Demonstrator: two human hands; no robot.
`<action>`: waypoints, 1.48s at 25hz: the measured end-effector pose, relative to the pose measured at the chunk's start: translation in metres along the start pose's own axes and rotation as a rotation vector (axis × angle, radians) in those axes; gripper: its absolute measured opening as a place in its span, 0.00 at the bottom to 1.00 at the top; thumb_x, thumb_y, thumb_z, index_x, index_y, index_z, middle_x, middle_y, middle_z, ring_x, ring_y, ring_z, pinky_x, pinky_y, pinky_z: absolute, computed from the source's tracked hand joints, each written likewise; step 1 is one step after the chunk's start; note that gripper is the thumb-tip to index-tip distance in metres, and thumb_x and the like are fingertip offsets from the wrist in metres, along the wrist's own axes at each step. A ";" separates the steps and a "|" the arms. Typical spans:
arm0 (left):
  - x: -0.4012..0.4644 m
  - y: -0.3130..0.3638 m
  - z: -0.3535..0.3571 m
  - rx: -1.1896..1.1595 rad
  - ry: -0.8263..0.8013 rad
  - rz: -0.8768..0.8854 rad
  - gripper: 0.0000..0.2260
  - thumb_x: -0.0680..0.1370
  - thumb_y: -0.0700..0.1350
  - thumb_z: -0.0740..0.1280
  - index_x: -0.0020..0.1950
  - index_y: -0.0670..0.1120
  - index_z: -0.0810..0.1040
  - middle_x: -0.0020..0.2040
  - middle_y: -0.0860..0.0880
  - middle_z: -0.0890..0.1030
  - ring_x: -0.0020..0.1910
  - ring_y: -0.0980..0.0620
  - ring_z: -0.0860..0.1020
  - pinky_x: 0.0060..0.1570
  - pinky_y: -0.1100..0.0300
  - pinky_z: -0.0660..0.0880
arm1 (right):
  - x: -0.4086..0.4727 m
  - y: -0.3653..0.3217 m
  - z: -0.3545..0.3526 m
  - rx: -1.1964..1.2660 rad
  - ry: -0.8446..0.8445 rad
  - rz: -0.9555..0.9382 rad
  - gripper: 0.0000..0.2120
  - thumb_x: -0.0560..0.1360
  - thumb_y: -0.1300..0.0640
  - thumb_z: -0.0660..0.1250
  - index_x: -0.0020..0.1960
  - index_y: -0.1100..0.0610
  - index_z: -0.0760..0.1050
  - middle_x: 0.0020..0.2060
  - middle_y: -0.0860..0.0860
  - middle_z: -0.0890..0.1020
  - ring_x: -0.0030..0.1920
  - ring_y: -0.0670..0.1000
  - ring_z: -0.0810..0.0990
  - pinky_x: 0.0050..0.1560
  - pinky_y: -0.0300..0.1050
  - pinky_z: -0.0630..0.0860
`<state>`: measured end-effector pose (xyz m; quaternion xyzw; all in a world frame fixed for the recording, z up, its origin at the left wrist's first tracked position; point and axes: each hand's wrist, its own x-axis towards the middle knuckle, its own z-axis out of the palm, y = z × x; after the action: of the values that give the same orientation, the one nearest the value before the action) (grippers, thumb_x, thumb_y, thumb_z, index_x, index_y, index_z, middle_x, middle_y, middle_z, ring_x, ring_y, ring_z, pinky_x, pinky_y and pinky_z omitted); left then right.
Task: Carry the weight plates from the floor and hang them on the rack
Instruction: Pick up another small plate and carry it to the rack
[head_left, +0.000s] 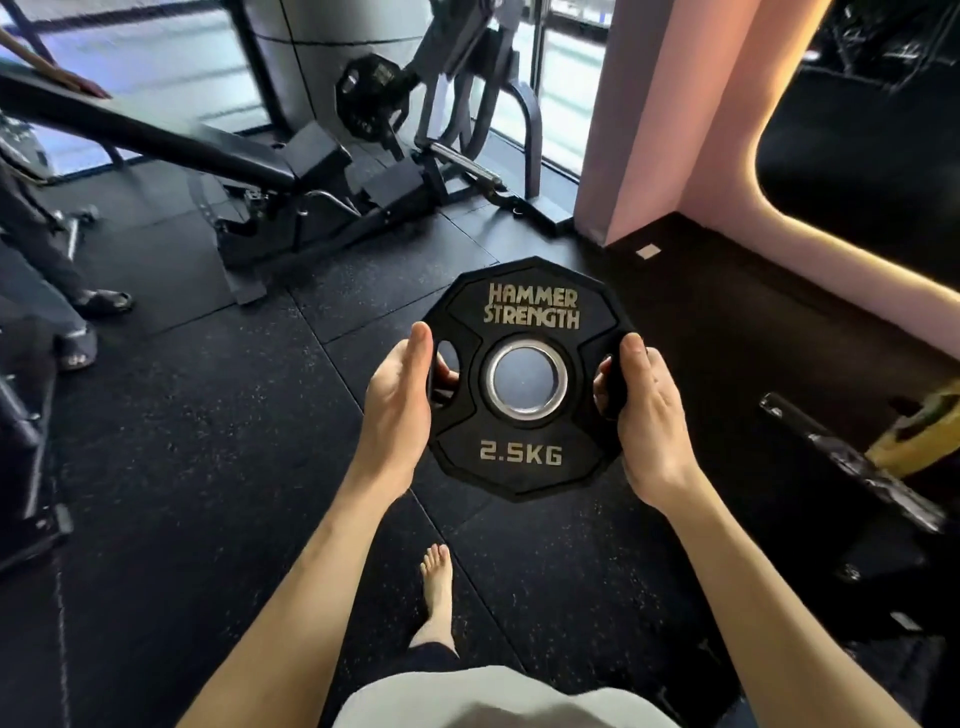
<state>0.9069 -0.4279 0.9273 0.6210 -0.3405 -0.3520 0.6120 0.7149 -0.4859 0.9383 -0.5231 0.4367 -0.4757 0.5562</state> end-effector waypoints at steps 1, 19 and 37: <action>0.031 -0.001 0.002 0.006 -0.033 0.014 0.23 0.81 0.62 0.55 0.38 0.46 0.71 0.32 0.55 0.78 0.36 0.56 0.76 0.45 0.55 0.74 | 0.025 0.004 0.009 0.006 0.027 -0.008 0.18 0.83 0.47 0.53 0.37 0.53 0.68 0.27 0.43 0.74 0.30 0.42 0.70 0.36 0.40 0.68; 0.524 0.021 0.189 -0.028 -0.510 0.044 0.20 0.83 0.56 0.55 0.42 0.42 0.72 0.30 0.54 0.77 0.28 0.58 0.75 0.29 0.65 0.73 | 0.468 0.019 0.023 0.070 0.476 0.000 0.17 0.82 0.43 0.54 0.45 0.56 0.69 0.31 0.46 0.73 0.32 0.43 0.70 0.35 0.37 0.69; 0.938 0.040 0.526 -0.081 -0.864 0.064 0.29 0.74 0.68 0.60 0.41 0.40 0.71 0.38 0.44 0.72 0.39 0.46 0.68 0.43 0.47 0.66 | 0.911 0.002 -0.110 0.080 0.779 -0.090 0.20 0.77 0.36 0.58 0.38 0.51 0.71 0.32 0.47 0.74 0.33 0.45 0.70 0.39 0.43 0.68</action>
<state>0.9459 -1.5033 0.9465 0.3811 -0.5703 -0.5734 0.4480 0.7582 -1.4024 0.9393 -0.2999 0.5730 -0.6790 0.3473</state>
